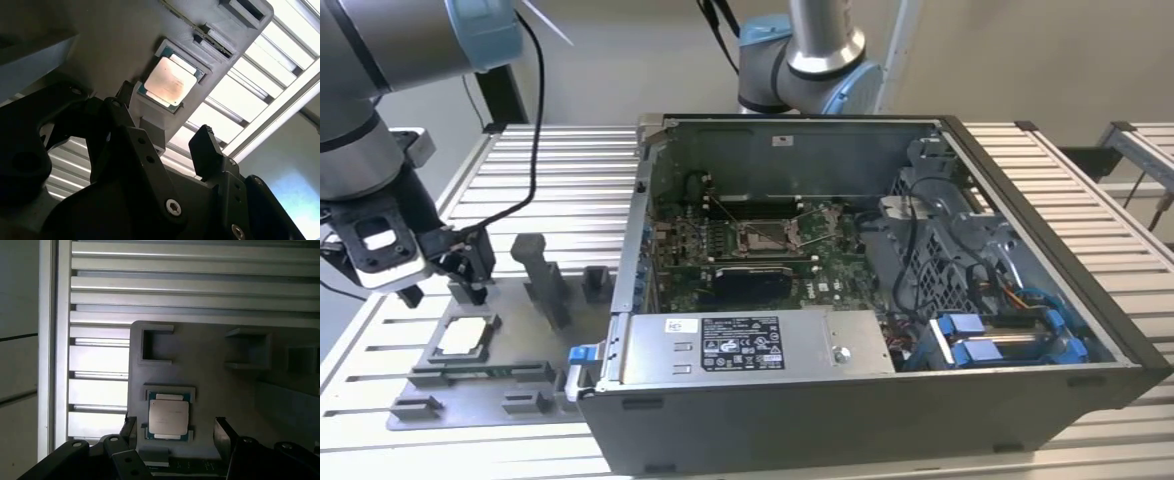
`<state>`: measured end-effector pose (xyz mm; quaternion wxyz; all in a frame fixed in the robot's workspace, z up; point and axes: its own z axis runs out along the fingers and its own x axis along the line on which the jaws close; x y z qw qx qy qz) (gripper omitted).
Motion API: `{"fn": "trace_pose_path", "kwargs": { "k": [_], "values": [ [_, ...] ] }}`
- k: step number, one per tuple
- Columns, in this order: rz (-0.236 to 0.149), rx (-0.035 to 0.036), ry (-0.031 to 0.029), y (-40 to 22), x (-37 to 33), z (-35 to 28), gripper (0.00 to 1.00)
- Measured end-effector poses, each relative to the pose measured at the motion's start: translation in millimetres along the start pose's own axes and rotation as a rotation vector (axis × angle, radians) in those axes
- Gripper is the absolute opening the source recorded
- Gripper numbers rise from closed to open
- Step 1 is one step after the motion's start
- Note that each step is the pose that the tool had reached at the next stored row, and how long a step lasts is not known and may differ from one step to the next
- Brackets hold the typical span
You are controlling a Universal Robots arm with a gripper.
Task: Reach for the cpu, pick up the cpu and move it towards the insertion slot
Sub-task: 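Pick up the cpu and move it towards the insertion slot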
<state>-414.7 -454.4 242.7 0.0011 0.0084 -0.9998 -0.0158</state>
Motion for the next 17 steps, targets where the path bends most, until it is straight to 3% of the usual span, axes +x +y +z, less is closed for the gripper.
{"fn": "trace_pose_path", "kwargs": {
  "k": [11,17],
  "values": [
    [0.0,0.0,0.0,-2.0,0.0,5.6,1.0],
    [0.0,0.0,0.0,-4.7,0.0,12.3,1.0]
  ]
}}
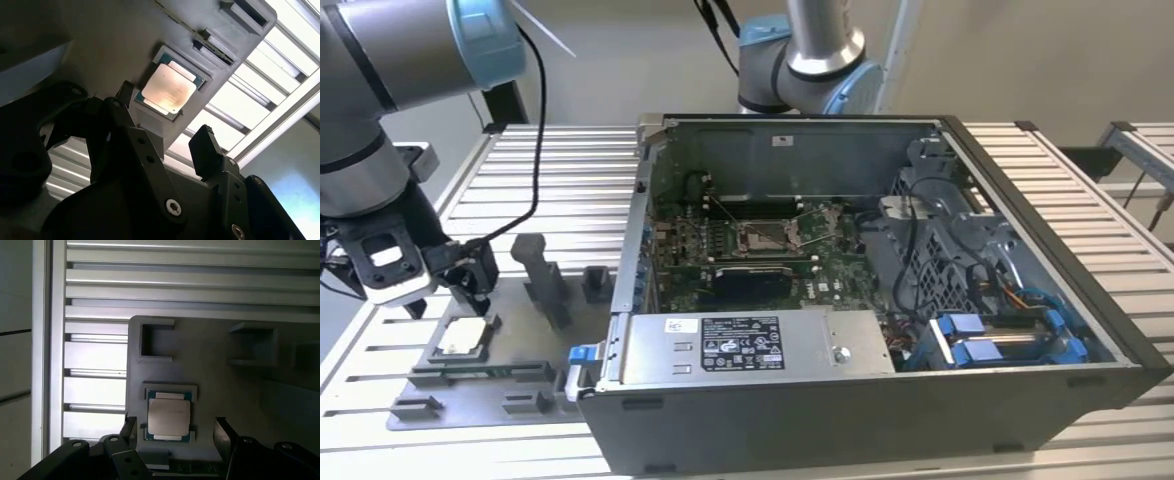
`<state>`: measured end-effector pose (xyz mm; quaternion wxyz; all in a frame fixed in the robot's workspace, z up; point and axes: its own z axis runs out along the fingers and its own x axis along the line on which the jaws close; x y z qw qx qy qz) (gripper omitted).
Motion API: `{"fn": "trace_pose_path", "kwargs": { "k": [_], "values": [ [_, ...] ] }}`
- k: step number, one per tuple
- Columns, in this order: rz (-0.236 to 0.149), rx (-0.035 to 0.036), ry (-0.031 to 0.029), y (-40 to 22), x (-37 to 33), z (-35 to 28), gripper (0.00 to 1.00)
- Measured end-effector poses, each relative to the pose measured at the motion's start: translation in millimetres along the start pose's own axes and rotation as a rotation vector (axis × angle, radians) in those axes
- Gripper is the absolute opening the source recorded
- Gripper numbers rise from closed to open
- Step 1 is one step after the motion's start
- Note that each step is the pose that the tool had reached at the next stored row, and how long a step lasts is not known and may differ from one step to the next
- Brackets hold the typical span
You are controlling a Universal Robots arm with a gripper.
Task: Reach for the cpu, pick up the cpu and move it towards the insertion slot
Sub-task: 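Pick up the cpu and move it towards the insertion slot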
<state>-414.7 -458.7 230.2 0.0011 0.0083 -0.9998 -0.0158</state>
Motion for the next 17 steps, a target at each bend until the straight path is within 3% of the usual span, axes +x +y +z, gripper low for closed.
{"fn": "trace_pose_path", "kwargs": {
  "k": [17],
  "values": [
    [0.0,0.0,0.0001,-5.0,0.0,22.9,1.0]
  ]
}}
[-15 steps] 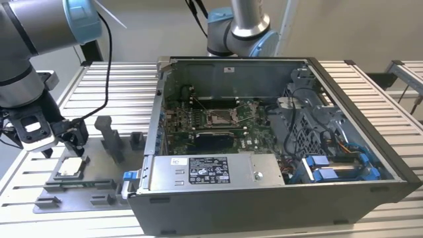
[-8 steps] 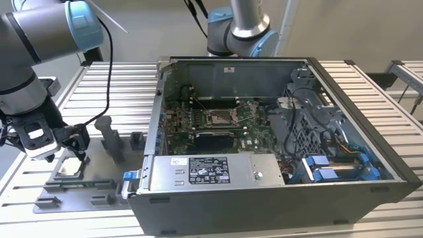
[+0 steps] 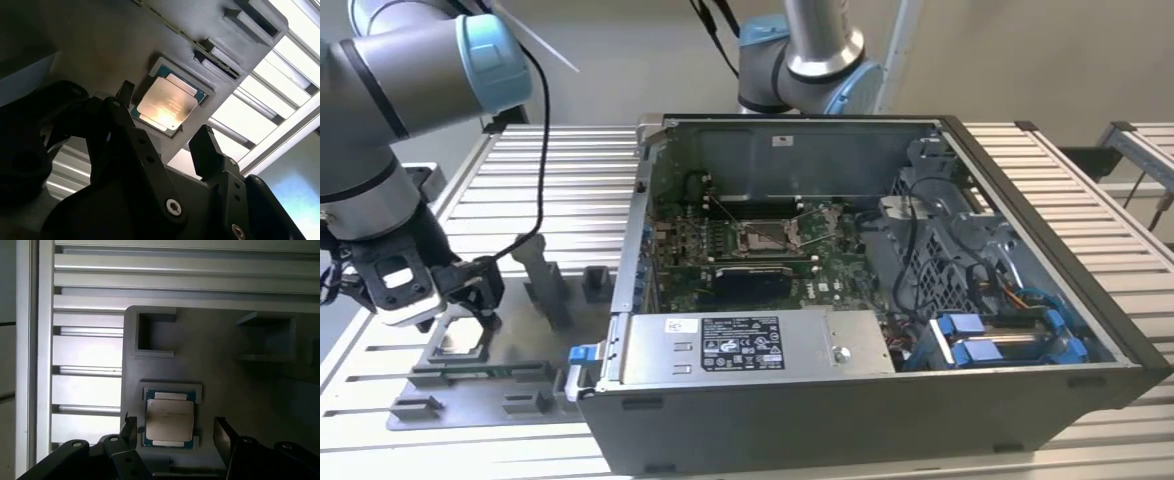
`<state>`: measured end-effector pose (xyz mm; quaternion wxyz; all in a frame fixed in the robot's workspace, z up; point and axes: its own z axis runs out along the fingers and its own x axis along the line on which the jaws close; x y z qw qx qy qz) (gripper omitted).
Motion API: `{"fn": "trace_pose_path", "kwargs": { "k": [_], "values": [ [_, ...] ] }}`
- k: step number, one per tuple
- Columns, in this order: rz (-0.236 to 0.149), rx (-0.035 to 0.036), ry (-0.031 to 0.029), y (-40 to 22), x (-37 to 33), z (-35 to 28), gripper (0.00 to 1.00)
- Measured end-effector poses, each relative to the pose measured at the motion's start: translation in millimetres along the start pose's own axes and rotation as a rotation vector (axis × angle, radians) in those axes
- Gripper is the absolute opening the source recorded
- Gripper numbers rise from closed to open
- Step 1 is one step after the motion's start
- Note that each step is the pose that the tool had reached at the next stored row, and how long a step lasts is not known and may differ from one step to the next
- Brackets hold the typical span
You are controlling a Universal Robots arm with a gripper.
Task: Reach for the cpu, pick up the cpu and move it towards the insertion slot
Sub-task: 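Pick up the cpu and move it towards the insertion slot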
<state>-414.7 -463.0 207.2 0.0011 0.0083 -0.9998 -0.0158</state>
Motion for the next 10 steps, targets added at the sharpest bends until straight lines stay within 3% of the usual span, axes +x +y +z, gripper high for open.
{"fn": "trace_pose_path", "kwargs": {
  "k": [10],
  "values": [
    [0.0,0.0001,0.0001,-0.3,0.5,9.9,1.0]
  ]
}}
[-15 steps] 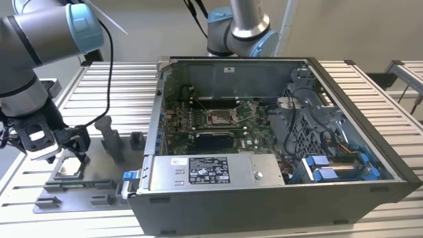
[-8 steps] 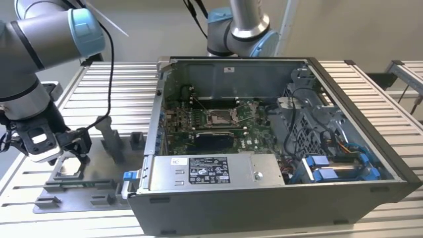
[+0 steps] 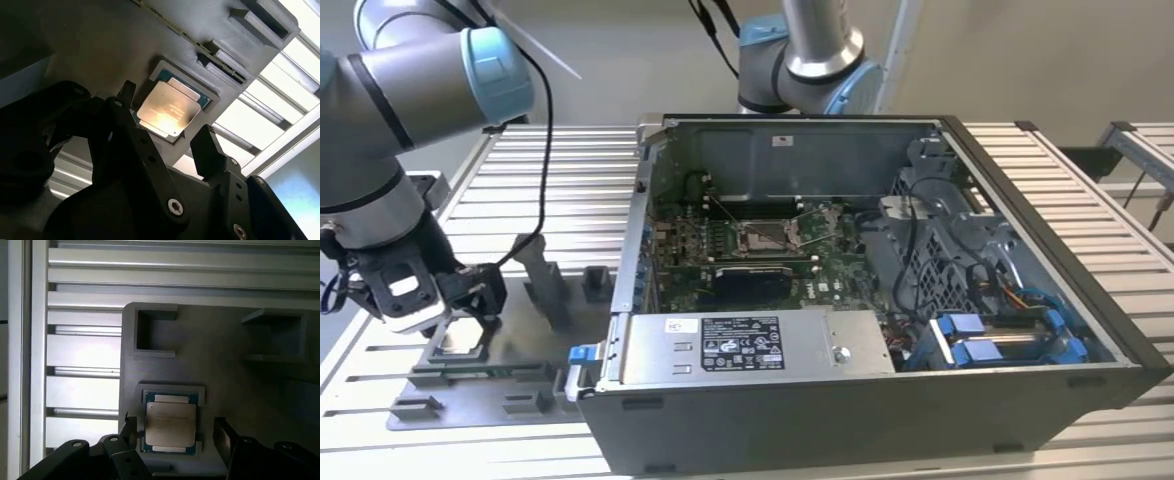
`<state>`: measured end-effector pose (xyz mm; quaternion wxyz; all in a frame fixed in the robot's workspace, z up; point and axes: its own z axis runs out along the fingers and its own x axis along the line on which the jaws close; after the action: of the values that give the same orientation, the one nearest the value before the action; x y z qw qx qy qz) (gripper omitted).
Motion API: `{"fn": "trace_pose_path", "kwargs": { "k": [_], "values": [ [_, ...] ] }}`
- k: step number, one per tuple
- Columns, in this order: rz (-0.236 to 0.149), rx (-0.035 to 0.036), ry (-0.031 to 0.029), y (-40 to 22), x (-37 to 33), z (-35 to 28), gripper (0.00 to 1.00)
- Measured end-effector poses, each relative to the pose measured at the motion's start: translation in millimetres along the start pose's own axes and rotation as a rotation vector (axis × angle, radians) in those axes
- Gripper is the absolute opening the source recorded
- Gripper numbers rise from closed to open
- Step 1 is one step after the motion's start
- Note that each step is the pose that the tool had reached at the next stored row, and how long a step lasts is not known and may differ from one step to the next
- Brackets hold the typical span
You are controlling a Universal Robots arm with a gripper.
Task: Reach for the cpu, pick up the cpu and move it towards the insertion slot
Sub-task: 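Pick up the cpu and move it towards the insertion slot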
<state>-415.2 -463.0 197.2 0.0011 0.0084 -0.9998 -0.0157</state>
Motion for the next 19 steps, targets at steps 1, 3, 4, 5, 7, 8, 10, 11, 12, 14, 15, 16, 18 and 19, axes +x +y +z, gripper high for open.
{"fn": "trace_pose_path", "kwargs": {
  "k": [1,3,4,5,7,8,10,11,12,14,15,16,18,19],
  "values": [
    [0.0,0.0,0.0,0.0,0.0,0.7,1.0],
    [0.0,0.0,-0.0001,0.0,0.1,2.1,1.0],
    [0.0,-0.0001,-0.0001,-0.1,0.0,2.7,1.0],
    [0.0,0.0,-0.0001,-0.1,0.1,3.4,1.0],
    [0.0,0.0,0.0,-0.1,0.3,4.6,1.0],
    [0.0,0.0,0.0,-0.1,0.5,5.1,1.0],
    [0.0,-0.0001,-0.0001,-0.2,1.0,6.4,1.0],
    [0.0,0.0,-0.0001,-0.2,1.3,7.1,1.0],
    [0.0,0.0,-0.0001,-0.2,1.6,7.6,1.0],
    [0.0,-0.0001,-0.0001,-0.2,2.3,8.7,1.0],
    [0.0,-0.0001,-0.0002,-0.2,2.7,9.2,1.0],
    [0.0,0.0,-0.0001,-0.3,2.9,9.6,1.0],
    [0.0,0.0001,0.0001,-0.3,3.0,10.1,1.0],
    [0.0,0.0,-0.0001,-0.3,3.0,10.6,1.0]
  ]
}}
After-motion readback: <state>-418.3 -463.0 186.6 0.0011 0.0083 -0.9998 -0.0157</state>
